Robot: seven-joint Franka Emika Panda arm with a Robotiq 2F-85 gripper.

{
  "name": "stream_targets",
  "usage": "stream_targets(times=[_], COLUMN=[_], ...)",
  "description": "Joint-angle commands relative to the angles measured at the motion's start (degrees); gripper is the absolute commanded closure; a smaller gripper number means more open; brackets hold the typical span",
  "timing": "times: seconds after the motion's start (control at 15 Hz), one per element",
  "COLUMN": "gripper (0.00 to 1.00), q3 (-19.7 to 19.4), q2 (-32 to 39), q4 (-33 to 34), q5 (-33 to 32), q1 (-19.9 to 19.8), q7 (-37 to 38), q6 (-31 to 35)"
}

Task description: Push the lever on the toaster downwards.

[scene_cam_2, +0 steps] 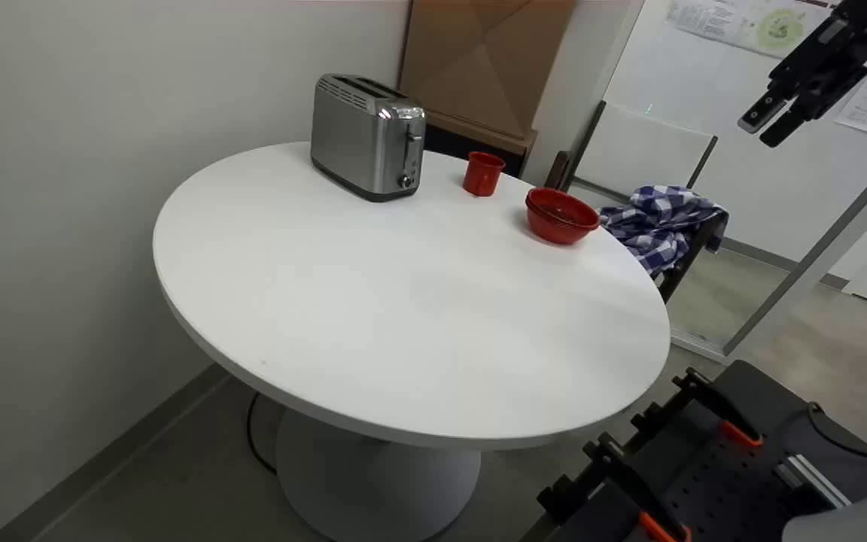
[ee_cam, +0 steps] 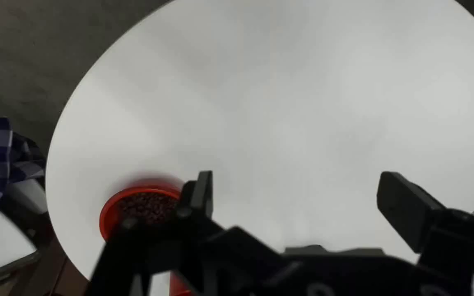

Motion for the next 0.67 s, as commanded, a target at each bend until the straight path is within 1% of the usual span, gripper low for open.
stream_targets(times=[0.0, 0.07, 0.13, 0.2, 0.33, 0.47, 0.53, 0.6], gripper=[0.0, 0.0, 0.0, 0.0, 0.0, 0.0, 0.0, 0.0], q3=[0.78, 2.11, 2.94, 3.24, 3.44, 3.63, 3.61, 3.11], q2=[0.25, 1.69, 2.45, 3.5, 6.92, 11.29, 13.54, 15.92], q4=[0.09, 0.87, 0.97, 1.71, 3.81, 6.32, 7.86, 9.76], q5=[0.78, -0.78, -2.21, -3.07, -5.45, -6.86, -6.87, -5.57], q1=[-0.78, -1.31, -1.53, -1.18, 0.23, 1.67, 2.59, 4.04], q7=[-0.58, 0.18, -0.07, -0.97, -4.44, -7.23, -8.62, -10.33], q6=[-0.1, -1.77, -1.17, -1.93, -3.42, -2.4, -1.83, -1.26])
